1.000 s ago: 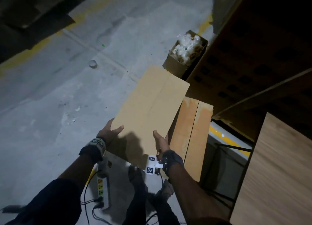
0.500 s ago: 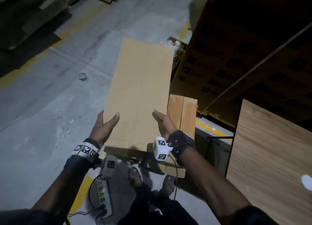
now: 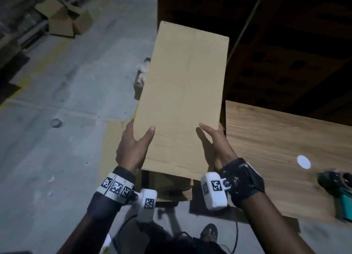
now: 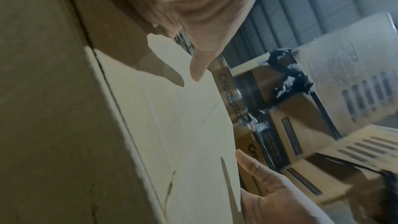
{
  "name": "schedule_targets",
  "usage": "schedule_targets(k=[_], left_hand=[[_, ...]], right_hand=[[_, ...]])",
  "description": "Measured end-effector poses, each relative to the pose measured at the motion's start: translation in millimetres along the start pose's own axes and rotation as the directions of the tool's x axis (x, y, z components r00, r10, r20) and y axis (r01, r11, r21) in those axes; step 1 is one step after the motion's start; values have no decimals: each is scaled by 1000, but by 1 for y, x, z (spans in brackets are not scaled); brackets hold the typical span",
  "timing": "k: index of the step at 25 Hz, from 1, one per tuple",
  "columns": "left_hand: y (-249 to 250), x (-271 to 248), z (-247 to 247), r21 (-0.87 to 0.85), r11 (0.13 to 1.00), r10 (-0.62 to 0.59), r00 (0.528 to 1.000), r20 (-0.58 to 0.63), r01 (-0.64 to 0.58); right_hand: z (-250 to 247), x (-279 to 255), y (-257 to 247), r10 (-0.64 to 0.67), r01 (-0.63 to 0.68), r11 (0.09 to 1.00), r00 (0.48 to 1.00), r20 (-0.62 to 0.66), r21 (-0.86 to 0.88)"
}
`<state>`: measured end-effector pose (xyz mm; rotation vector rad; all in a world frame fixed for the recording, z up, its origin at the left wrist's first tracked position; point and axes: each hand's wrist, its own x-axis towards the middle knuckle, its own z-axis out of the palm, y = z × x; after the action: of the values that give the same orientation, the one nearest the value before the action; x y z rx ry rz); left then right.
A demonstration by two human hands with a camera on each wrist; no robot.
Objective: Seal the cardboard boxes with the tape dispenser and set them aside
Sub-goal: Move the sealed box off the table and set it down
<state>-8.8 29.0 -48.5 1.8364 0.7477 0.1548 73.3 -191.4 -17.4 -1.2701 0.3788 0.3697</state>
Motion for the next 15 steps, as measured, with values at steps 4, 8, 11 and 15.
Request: schedule_targets(k=[4, 8, 11, 15], left_hand=[[40, -38, 92, -4, 996, 87, 986, 139, -87], [65, -92, 191, 7, 994, 101, 965, 241, -106], [88, -148, 266, 62, 994, 75, 962, 264, -94], [99, -202, 340, 33, 999, 23, 939, 343, -36]], right_hand=[[-111, -20, -29, -122, 124, 992, 984, -131, 8], [-228, -35, -48, -139, 163, 981, 969, -203, 108], [-319, -44, -60, -131, 166, 977, 963, -234, 135], [-418, -45, -63, -59, 101, 980, 971, -233, 173]])
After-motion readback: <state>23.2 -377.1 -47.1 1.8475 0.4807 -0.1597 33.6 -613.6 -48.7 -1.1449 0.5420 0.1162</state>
